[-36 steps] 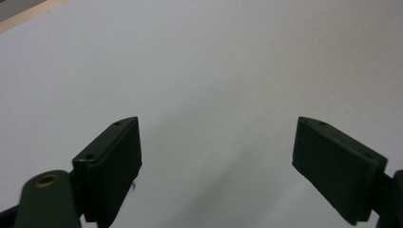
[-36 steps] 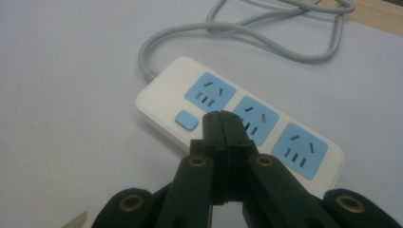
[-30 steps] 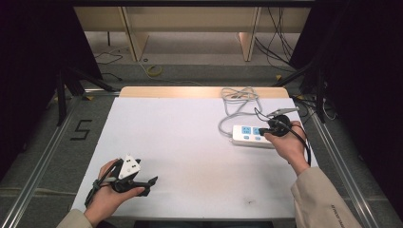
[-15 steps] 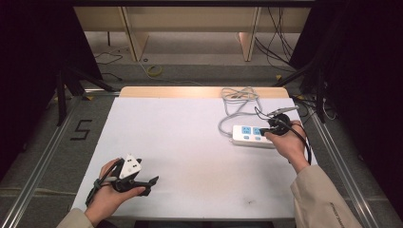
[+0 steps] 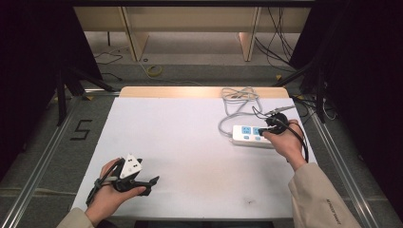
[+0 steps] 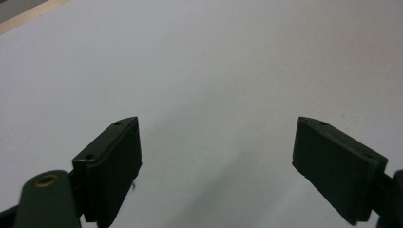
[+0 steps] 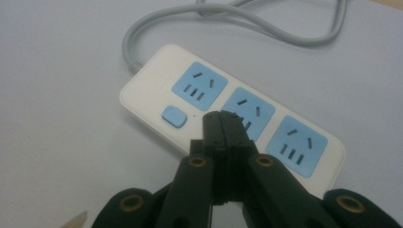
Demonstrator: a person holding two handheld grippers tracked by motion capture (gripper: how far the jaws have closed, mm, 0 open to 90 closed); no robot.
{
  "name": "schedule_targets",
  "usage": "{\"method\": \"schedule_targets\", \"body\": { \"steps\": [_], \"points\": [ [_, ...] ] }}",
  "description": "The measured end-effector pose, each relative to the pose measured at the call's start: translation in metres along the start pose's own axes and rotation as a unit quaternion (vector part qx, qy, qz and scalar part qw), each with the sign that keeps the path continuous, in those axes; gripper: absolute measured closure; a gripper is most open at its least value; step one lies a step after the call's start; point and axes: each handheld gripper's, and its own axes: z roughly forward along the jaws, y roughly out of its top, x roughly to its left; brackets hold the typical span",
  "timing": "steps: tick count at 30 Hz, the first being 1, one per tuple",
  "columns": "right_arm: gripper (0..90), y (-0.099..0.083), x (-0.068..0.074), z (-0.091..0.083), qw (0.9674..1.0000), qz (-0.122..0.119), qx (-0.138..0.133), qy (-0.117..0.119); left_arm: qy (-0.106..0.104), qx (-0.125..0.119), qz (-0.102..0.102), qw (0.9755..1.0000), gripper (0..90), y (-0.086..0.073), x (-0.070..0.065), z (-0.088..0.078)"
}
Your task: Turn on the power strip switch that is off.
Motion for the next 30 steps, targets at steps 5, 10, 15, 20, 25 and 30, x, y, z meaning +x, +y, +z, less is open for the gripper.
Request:
{"method": "schedule_targets", "body": {
  "steps": [5, 10, 15, 20, 25, 30],
  "points": [
    [90.0, 0.003, -0.001, 0.002, 1.0000, 0.001, 0.005, 0.000, 0.000, 0.001, -0.001, 1.0000, 16.3, 0.000, 0.000, 0.000],
    [90.0, 0.005, -0.001, 0.005, 1.0000, 0.001, 0.008, 0.001, 0.000, 0.000, 0.000, 1.0000, 16.3, 0.000, 0.000, 0.000],
    [90.0, 0.006, -0.001, 0.008, 0.9999, 0.002, 0.013, 0.000, 0.000, 0.001, 0.000, 1.0000, 16.3, 0.000, 0.000, 0.001],
    [90.0, 0.010, -0.001, 0.009, 0.9999, 0.000, 0.016, -0.002, -0.002, 0.002, 0.001, 1.0000, 16.3, 0.000, 0.000, 0.001],
    [90.0, 0.013, 0.000, 0.012, 0.9999, -0.003, 0.017, -0.001, -0.002, 0.000, -0.001, 1.0000, 16.3, 0.000, 0.000, 0.001],
    [90.0, 0.014, 0.003, 0.015, 0.9997, -0.004, 0.023, 0.004, -0.002, 0.001, -0.001, 1.0000, 16.3, 0.001, -0.001, 0.001]
  ]
}}
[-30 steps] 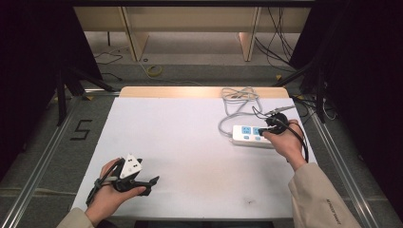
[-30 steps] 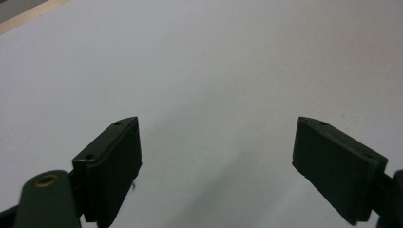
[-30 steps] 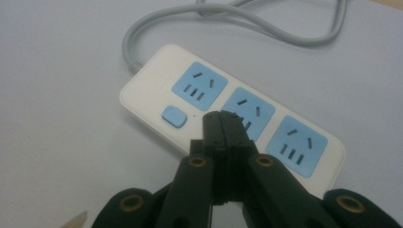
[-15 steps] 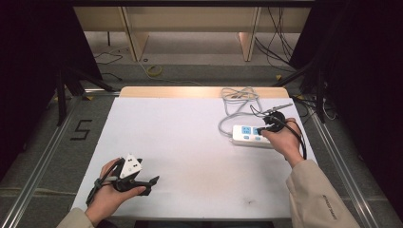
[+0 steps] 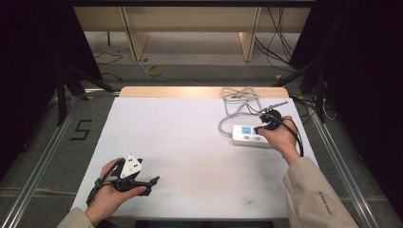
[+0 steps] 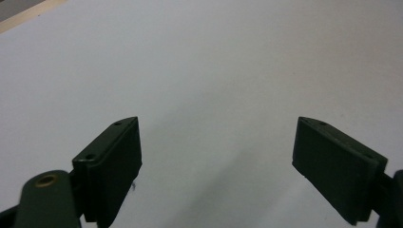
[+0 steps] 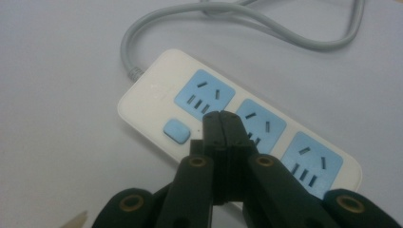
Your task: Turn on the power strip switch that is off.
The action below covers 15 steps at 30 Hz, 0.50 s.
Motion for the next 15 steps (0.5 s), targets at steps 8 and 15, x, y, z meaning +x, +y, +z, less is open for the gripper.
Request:
{"method": "schedule_targets", "body": {
  "steps": [8, 15],
  "points": [
    [90.0, 0.0028, 0.0038, 0.0052, 0.9999, -0.003, 0.008, 0.005, -0.001, 0.000, 0.002, 1.0000, 16.3, 0.0006, -0.0004, 0.0005],
    [90.0, 0.0068, 0.0048, 0.0063, 0.9998, -0.006, 0.016, 0.008, -0.002, 0.001, 0.004, 1.0000, 16.3, 0.0008, -0.0005, 0.0005]
  ]
}}
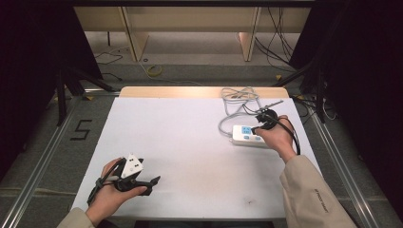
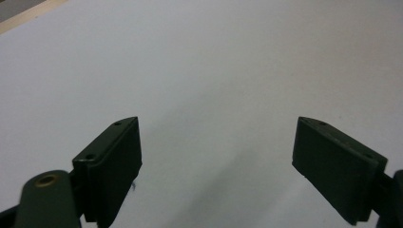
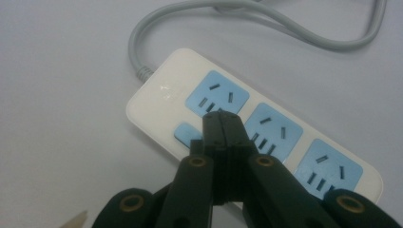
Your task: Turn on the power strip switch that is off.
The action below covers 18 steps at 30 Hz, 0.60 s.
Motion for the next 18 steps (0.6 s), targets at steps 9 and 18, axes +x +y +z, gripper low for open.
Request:
{"method": "schedule_targets", "body": {
  "steps": [9, 18],
  "points": [
    [90.0, 0.0048, 0.0046, 0.0035, 0.9999, -0.008, 0.014, 0.007, -0.001, -0.001, 0.000, 1.0000, 16.3, 0.0004, -0.0005, 0.0002],
    [90.0, 0.0092, 0.0053, 0.0058, 0.9997, -0.005, 0.021, 0.010, -0.002, -0.002, 0.000, 1.0000, 16.3, 0.0011, -0.0013, 0.0008]
  ]
}}
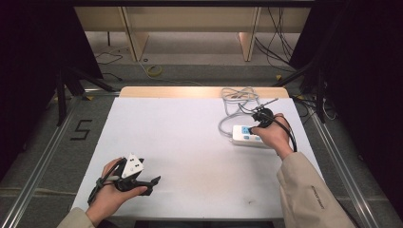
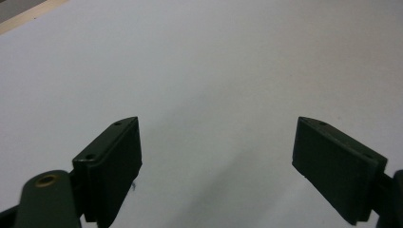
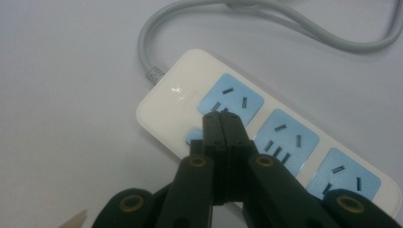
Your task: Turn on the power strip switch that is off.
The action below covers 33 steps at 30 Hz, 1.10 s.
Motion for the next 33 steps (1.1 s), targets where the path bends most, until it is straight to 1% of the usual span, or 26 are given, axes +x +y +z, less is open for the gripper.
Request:
{"method": "schedule_targets", "body": {
  "steps": [3, 5, 17, 28, 33],
  "points": [
    [90.0, 0.001, 0.001, 0.001, 1.0000, 0.001, 0.003, 0.004, 0.000, 0.000, 0.002, 1.0000, 16.3, 0.000, 0.000, 0.000],
    [90.0, 0.001, 0.001, 0.002, 1.0000, -0.004, 0.006, 0.001, -0.001, 0.000, 0.002, 1.0000, 16.4, 0.000, 0.000, 0.000],
    [90.0, 0.007, 0.003, 0.006, 0.9999, -0.004, 0.016, -0.002, -0.001, 0.000, 0.003, 1.0000, 16.4, 0.001, 0.000, 0.000],
    [90.0, 0.013, 0.007, 0.011, 0.9993, -0.008, 0.037, -0.003, -0.002, -0.002, 0.003, 1.0000, 16.4, 0.001, 0.000, 0.000],
    [90.0, 0.015, 0.009, 0.013, 0.9991, -0.009, 0.042, -0.001, -0.002, -0.001, 0.003, 1.0000, 16.3, 0.001, 0.000, 0.000]
  ]
}}
